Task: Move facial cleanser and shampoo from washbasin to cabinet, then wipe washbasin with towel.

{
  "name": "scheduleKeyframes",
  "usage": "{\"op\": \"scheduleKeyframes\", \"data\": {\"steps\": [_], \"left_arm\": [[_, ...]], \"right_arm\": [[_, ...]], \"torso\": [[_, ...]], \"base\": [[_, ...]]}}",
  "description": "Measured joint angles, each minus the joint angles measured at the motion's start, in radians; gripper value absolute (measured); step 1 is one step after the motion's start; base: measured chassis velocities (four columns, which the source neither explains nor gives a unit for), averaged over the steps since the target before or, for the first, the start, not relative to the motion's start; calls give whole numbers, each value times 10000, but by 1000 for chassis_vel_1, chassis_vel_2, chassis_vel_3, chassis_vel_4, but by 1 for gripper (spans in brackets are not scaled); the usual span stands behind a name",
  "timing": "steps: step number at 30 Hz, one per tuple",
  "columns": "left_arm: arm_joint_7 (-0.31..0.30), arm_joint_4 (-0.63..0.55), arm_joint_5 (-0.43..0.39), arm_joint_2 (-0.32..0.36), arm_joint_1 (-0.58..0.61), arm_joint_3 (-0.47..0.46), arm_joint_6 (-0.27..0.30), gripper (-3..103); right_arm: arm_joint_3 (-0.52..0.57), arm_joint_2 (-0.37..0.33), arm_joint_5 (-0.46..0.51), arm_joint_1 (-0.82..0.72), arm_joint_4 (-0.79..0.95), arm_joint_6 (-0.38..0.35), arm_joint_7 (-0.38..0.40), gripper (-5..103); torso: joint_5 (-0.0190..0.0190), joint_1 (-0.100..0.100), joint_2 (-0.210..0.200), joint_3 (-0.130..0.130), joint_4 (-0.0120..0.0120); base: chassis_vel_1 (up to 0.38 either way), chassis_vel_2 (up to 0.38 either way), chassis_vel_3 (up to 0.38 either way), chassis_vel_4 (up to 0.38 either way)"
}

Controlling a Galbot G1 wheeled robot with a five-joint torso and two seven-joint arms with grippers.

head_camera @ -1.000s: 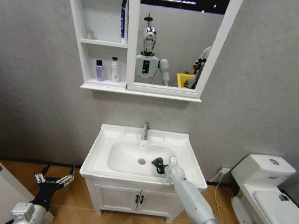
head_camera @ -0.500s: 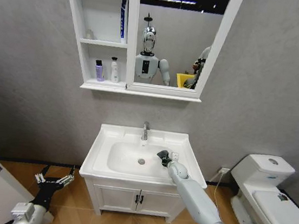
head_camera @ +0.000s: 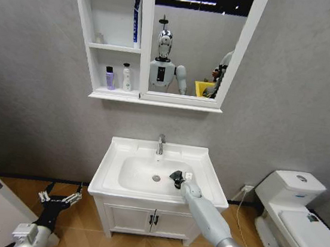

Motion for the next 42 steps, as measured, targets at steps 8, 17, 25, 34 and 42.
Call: {"op": "scheduleKeyframes", "data": {"steps": [8, 17, 25, 34, 42], "left_arm": [[0, 0, 0, 0, 0, 0, 0, 100], [0, 0, 0, 0, -1, 0, 0, 100], [0, 0, 0, 0, -1, 0, 0, 100], [0, 0, 0, 0, -1, 0, 0, 100], [0, 0, 0, 0, -1, 0, 0, 100]], "right_arm": [[-457, 693, 173, 194, -300, 291, -501, 8], [-704, 1537, 257, 545, -498, 767, -1004, 8], [-778, 1563, 355, 422, -445, 727, -1015, 8], [-282, 1481, 435, 386, -852, 211, -465, 8], [-96, 458, -1749, 58, -128, 271, 160, 8]], "torso": [[3, 1, -1, 3, 2], [2, 1, -1, 3, 5], [2, 1, -1, 2, 0], [5, 1, -1, 2, 4], [6, 2, -1, 2, 1]], "base": [[0, 0, 0, 0], [0, 0, 0, 0], [0, 0, 0, 0], [0, 0, 0, 0], [0, 0, 0, 0]]}}
